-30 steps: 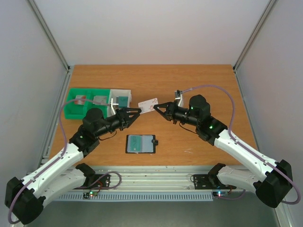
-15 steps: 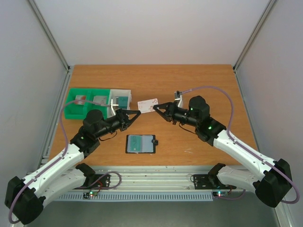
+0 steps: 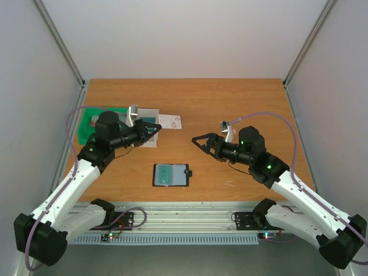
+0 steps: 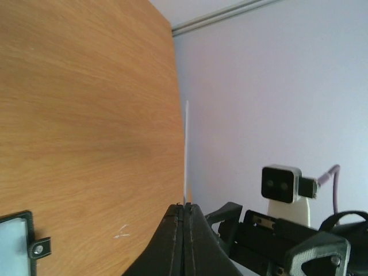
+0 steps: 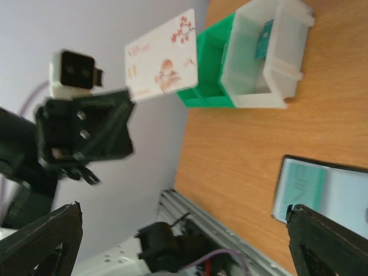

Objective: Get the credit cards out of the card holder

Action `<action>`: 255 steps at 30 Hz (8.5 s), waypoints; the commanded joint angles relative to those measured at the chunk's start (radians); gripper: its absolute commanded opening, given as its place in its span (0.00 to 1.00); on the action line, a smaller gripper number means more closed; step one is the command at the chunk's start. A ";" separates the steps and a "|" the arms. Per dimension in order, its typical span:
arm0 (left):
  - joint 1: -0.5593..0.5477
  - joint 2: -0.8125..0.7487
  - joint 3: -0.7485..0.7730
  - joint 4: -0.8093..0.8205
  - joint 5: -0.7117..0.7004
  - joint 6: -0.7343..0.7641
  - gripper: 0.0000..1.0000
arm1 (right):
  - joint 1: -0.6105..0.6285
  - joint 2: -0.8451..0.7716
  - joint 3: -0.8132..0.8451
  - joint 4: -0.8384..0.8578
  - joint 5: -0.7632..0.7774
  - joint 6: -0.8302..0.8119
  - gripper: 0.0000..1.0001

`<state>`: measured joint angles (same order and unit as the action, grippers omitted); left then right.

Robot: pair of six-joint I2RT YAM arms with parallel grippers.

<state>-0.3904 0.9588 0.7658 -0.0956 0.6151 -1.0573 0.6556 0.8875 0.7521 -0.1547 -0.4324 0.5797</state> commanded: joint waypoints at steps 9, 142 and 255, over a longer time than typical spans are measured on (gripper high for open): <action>0.272 0.193 0.331 -0.590 0.150 0.534 0.00 | 0.001 -0.118 0.075 -0.376 0.072 -0.255 0.99; 0.076 0.153 0.086 -0.582 0.056 0.407 0.76 | 0.154 0.629 0.208 -0.218 0.007 -0.164 0.36; 0.050 0.490 -0.286 -0.162 -0.043 0.359 0.01 | 0.040 0.797 -0.019 0.231 -0.212 -0.158 0.01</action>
<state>-0.3332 1.4200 0.4934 -0.2630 0.6247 -0.7250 0.7139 1.7241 0.7467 0.1139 -0.6430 0.4507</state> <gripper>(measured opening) 0.020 0.012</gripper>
